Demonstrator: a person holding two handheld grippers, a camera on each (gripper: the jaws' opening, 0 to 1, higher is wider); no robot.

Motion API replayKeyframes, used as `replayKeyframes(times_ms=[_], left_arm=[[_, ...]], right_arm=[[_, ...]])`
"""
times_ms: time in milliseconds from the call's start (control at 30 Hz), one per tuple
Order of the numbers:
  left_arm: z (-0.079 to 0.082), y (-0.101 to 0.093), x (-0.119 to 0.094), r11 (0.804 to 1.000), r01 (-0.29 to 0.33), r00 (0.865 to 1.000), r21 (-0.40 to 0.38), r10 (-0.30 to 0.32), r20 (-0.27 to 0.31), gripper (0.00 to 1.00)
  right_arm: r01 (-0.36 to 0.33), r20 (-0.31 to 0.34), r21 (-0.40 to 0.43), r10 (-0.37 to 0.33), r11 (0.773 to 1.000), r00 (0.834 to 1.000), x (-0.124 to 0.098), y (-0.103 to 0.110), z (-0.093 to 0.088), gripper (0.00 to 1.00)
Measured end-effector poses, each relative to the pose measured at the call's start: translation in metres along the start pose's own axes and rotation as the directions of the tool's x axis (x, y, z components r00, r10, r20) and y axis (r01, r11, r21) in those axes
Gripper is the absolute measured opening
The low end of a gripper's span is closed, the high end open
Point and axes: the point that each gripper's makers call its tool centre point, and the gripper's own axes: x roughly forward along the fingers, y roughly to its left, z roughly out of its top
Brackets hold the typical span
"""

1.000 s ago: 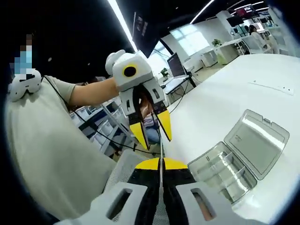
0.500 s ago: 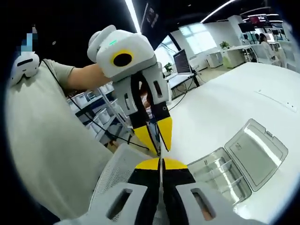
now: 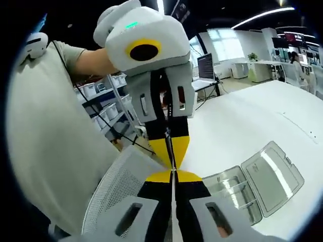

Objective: Insert the divider into the dual guide fixture by aligning both edges with the guide slots and pushing it downward to the bottom, including one-sided entry, uneven engagement, binding, and posture correction.

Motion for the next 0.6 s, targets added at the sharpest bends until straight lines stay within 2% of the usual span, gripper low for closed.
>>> replayKeyframes(times_ms=[200, 400, 433, 467, 500, 600], left_arm=[[-0.001, 0.000, -0.001, 1.000, -0.003, 1.000, 0.008, 0.003, -0.022, 0.00], [0.000, 0.001, 0.001, 1.000, 0.001, 1.000, 0.003, -0.001, -0.031, 0.00], [0.000, 0.001, 0.001, 1.000, 0.001, 0.999, 0.003, -0.001, -0.037, 0.00], [-0.002, 0.003, 0.001, 1.000, -0.007, 0.999, 0.013, 0.008, -0.048, 0.00], [-0.003, 0.004, 0.001, 1.000, -0.010, 0.998, 0.014, 0.010, -0.056, 0.00], [-0.007, 0.012, 0.002, 1.000, -0.027, 0.997, 0.015, 0.028, -0.078, 0.00]], right_arm=[[0.031, 0.004, -0.047, -0.031, 0.998, 1.000, 0.001, 0.000, 0.001, 0.00], [0.066, 0.006, -0.021, -0.066, 0.998, 0.998, -0.001, -0.003, -0.002, 0.00], [0.079, -0.005, -0.018, -0.079, 0.997, 0.997, -0.002, -0.005, -0.005, 0.01], [0.114, -0.024, -0.009, -0.114, 0.993, 0.993, -0.005, -0.010, -0.010, 0.09], [0.114, -0.010, -0.006, -0.114, 0.993, 0.993, -0.006, -0.010, -0.010, 0.14], [0.136, 0.015, 0.008, -0.136, 0.991, 0.991, -0.013, -0.012, -0.011, 0.14]])
